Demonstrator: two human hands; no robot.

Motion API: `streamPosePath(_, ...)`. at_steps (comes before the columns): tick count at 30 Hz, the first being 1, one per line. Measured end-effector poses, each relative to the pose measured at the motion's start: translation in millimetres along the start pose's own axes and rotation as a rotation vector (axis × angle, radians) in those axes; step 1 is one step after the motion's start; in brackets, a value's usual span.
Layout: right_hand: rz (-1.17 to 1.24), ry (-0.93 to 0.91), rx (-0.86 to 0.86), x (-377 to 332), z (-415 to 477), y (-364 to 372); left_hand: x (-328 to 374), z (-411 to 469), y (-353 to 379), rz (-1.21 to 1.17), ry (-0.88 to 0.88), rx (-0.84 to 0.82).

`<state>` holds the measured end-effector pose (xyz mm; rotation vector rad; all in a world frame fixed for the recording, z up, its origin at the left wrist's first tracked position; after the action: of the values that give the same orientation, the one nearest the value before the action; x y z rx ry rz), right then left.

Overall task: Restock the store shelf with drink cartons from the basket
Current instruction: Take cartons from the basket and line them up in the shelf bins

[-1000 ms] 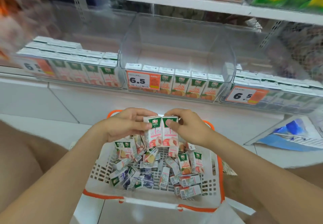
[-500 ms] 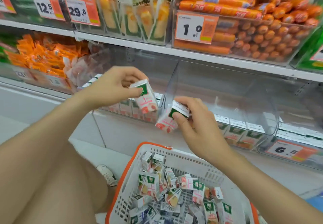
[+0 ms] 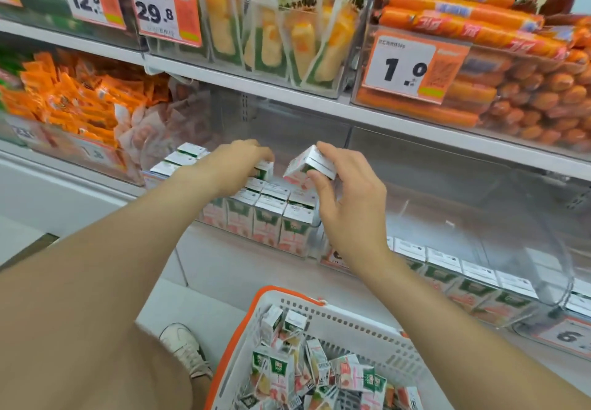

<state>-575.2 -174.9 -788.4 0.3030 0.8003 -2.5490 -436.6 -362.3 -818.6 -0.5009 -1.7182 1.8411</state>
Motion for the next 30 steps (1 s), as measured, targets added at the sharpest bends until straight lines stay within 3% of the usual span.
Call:
streamPosePath(12,-0.312,0.177,-0.345,20,50,65,11,-11,17,-0.029,-0.051,-0.131)
streamPosePath(22,-0.327,0.301,-0.474,31,61,83,5,-48,6,-0.028,-0.072,-0.117)
streamPosePath(26,-0.321,0.329,-0.732,34,63,97,8,-57,4,-0.059,-0.055,-0.123)
streamPosePath(30,-0.278,0.328,-0.806,36,60,109,12,-62,-2,-0.079,-0.070,-0.070)
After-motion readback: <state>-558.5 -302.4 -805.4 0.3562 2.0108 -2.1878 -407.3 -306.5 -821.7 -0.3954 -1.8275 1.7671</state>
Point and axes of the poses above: each hand's wrist, its own z-axis towards the middle knuckle, its own y-axis out of the palm, x = y × z, the point moved 5 cm from there along z, towards the middle knuckle, and after that the axes turned 8 degrees about -y, right-handed, at the moved point
